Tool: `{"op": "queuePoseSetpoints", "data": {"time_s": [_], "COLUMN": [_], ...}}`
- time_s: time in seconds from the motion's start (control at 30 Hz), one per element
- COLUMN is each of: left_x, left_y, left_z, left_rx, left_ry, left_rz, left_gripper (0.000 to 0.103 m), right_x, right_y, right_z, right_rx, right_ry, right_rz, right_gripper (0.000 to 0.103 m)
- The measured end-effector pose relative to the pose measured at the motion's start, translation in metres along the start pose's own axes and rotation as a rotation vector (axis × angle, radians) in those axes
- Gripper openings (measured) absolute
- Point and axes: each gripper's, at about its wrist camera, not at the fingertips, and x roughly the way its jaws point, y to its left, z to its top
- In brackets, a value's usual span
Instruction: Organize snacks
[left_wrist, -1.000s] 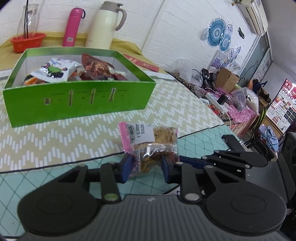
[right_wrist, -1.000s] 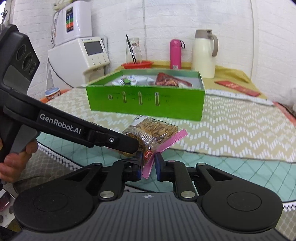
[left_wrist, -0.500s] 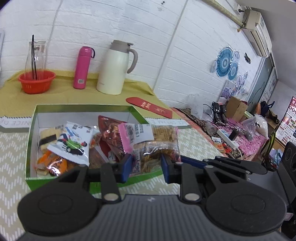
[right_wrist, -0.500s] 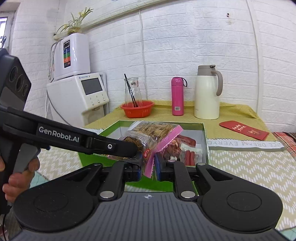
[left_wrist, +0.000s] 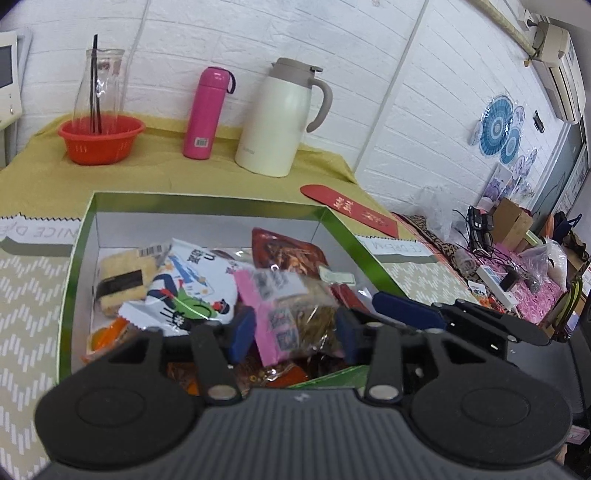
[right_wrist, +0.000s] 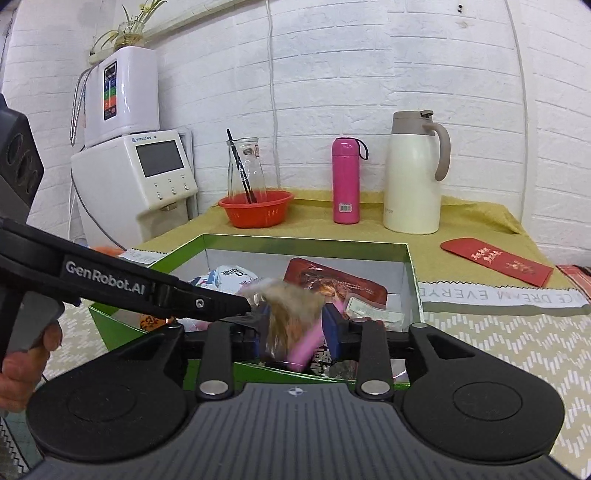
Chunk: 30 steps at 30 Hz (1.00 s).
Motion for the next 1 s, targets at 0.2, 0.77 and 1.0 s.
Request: {"op": "queuePoseSetpoints", "data": {"time_s": [0.2,0.77,1.0], "left_x": [-0.025,-0.127,-0.158], "left_y": [-0.001,-0.017,-0.025], "left_z": [-0.004,-0.052,-0.08], "left_rx": [-0.009,0.013,0.028], "left_ry": [-0.146,-0.123,-0.096], "left_rz": [0.108,0.287,0.34], "left_gripper": [0.102,0.102,0.102], "right_x": [-0.011,-0.102,-0.135], "right_y": [0.003,0.027,0.043], "right_z": [-0.004,0.0,-0.013], "right_rx": [-0.057,-0.058,-0.058], "right_ry": [-0.029,0.019,0.024], "right_rz": [-0.032,-0.119,-0.127], "right_gripper": [0.103,0.103,0.103]}}
